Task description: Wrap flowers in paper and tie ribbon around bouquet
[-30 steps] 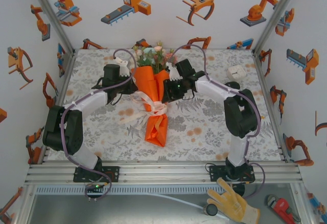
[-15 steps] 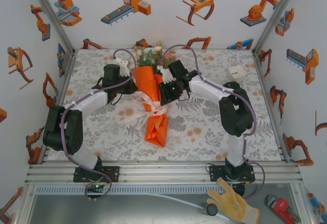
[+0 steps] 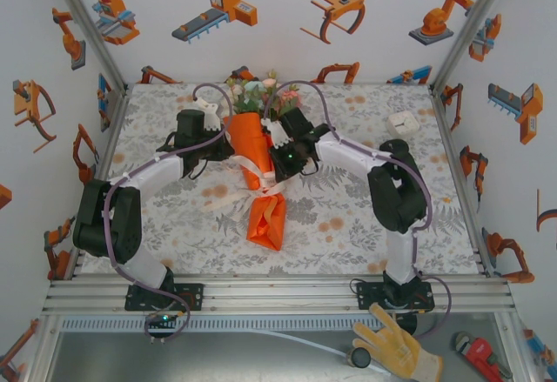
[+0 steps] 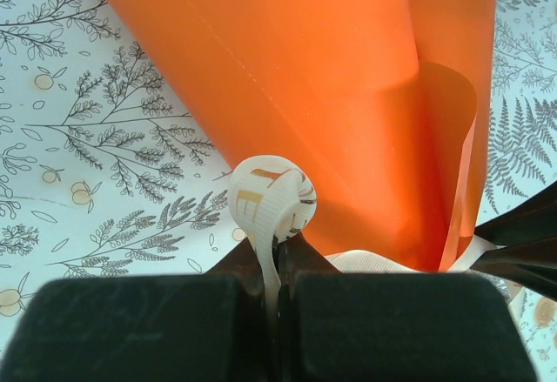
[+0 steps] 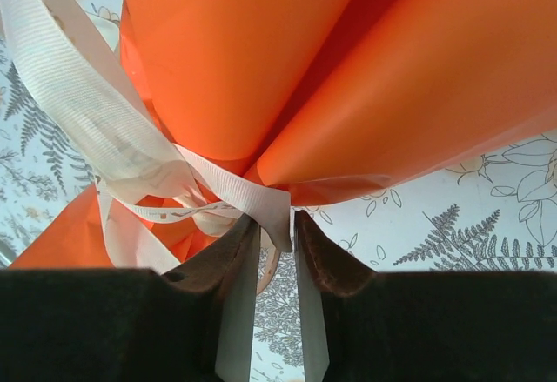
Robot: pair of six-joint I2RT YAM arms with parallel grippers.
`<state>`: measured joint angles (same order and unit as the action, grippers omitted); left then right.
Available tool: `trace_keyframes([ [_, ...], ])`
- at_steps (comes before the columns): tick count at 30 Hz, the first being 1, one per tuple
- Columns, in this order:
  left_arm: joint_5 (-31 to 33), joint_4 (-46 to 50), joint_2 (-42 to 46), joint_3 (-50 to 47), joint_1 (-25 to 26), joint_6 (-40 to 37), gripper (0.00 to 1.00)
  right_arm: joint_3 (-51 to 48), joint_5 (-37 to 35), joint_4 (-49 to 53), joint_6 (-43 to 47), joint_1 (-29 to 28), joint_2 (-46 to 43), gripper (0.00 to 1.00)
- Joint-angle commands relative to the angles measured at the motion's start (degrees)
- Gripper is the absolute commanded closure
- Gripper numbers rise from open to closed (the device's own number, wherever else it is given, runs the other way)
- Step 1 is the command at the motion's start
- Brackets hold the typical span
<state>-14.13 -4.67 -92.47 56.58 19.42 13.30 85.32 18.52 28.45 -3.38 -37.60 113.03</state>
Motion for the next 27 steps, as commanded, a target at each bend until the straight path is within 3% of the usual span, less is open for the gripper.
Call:
trace_keyframes([
  [1,-0.38,0.33,-0.10,0.95,0.13,-0.03,1.00,-1.89,-5.05,-3.09,1.41,-1.58,-2.59,0.79],
  [8,0.34,3.52,2.55,-2.48,0.16,2.45,1.00,-7.63,-18.81,-13.73,5.77,-6.61,-6.96,0.91],
  [14,2.96,5.27,7.20,-7.56,0.11,6.36,1.00,-13.71,-25.87,-21.81,8.24,-8.68,-13.04,1.00],
  [21,1.37,3.59,13.29,-12.12,0.15,7.48,1.00,-19.25,-30.85,-30.12,10.91,-11.20,-15.91,1.00],
  [27,1.46,2.16,13.78,-13.90,0.10,7.11,1.00,-25.66,-36.22,-47.04,13.04,-12.29,-14.72,1.00],
])
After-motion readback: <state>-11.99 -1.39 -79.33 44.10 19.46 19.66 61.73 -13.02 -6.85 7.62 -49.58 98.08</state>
